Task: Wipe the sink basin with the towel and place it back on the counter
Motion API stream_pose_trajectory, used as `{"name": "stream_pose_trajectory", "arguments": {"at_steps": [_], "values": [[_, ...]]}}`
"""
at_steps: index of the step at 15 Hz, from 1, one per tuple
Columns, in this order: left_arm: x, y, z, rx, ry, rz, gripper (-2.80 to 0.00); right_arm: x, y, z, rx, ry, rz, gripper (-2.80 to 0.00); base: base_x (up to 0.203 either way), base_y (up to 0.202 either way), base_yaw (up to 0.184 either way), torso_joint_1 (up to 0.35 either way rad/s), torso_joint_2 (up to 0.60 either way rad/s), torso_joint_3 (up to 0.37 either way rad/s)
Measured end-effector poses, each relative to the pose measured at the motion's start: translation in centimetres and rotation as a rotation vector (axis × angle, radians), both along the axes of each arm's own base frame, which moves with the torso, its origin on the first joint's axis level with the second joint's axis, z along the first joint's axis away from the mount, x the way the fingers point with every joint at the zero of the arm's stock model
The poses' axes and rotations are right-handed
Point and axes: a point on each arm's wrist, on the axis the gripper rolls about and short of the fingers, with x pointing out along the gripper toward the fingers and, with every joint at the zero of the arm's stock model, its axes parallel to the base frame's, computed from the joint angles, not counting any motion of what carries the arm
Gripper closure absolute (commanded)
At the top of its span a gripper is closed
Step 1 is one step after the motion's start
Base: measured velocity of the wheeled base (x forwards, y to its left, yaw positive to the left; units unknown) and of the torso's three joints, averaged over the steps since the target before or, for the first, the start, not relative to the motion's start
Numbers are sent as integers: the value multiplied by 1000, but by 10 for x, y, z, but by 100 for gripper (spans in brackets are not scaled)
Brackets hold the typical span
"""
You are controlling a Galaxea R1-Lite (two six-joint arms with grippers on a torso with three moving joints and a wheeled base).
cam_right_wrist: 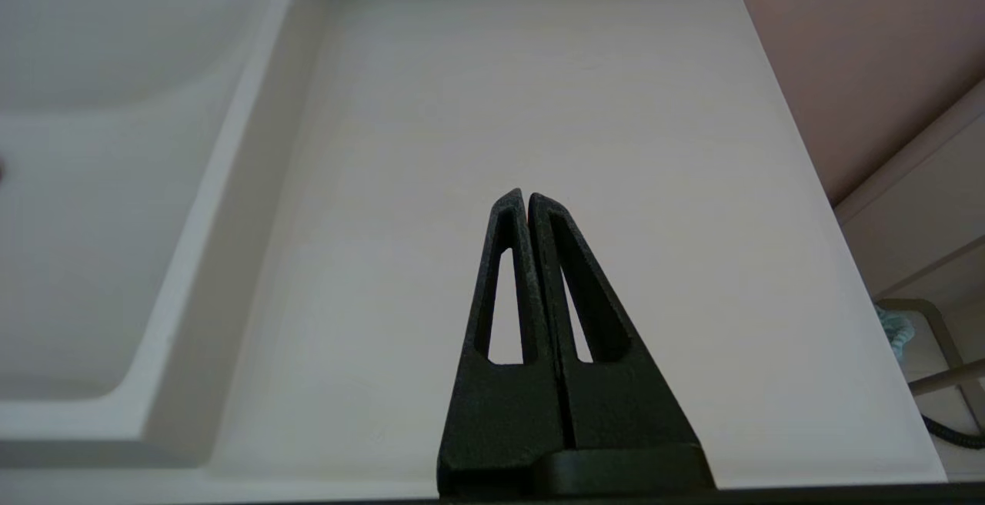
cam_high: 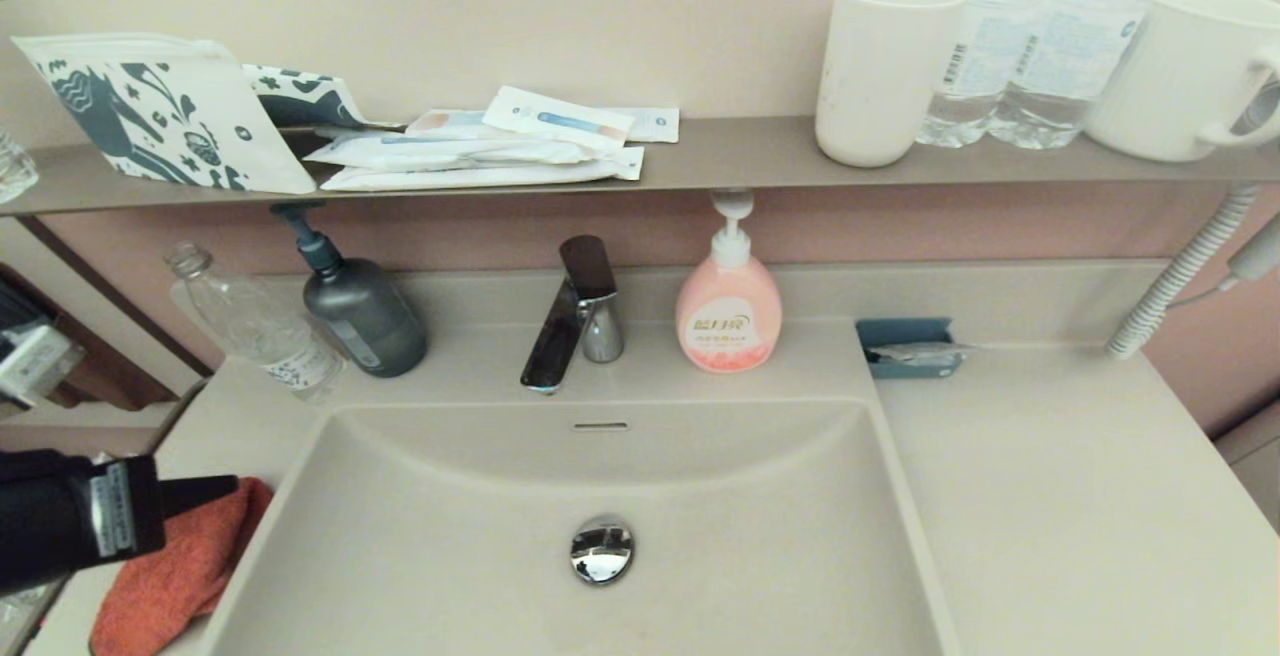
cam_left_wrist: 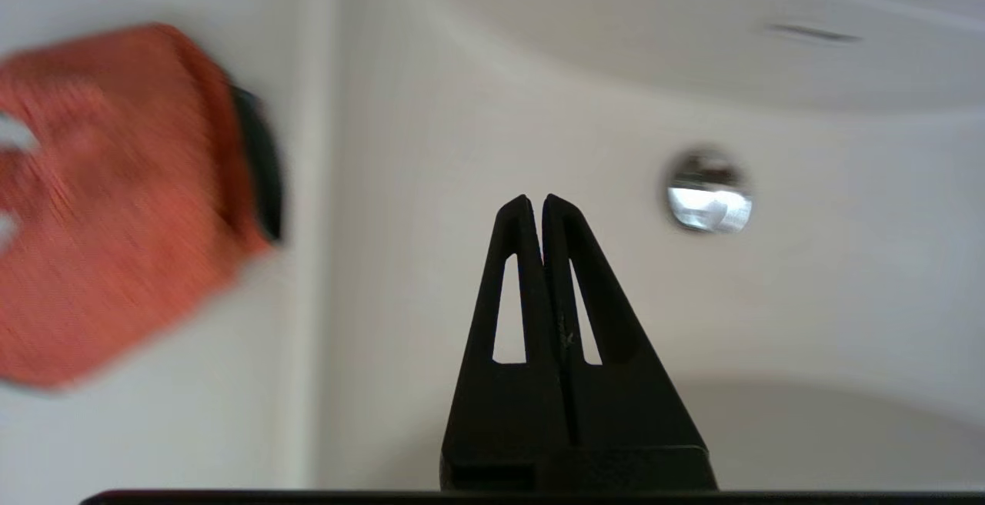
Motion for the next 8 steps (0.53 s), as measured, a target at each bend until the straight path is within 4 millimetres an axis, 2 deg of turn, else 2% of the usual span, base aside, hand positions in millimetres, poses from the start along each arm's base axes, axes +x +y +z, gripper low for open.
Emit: {"name": "stream_pose_trajectory", "arguments": {"at_steps": [3,6,8], "values": [[-56,-21,7,-5,-66,0,0,0,0,0,0,0,0,0,0,0,0,0,0,0],[-107,-28,-2,16,-170,24,0,0,0,0,0,0,0,0,0,0,0,0,0,0],[-131,-29,-9,33,-254,44,0,0,0,0,0,0,0,0,0,0,0,0,0,0]]}}
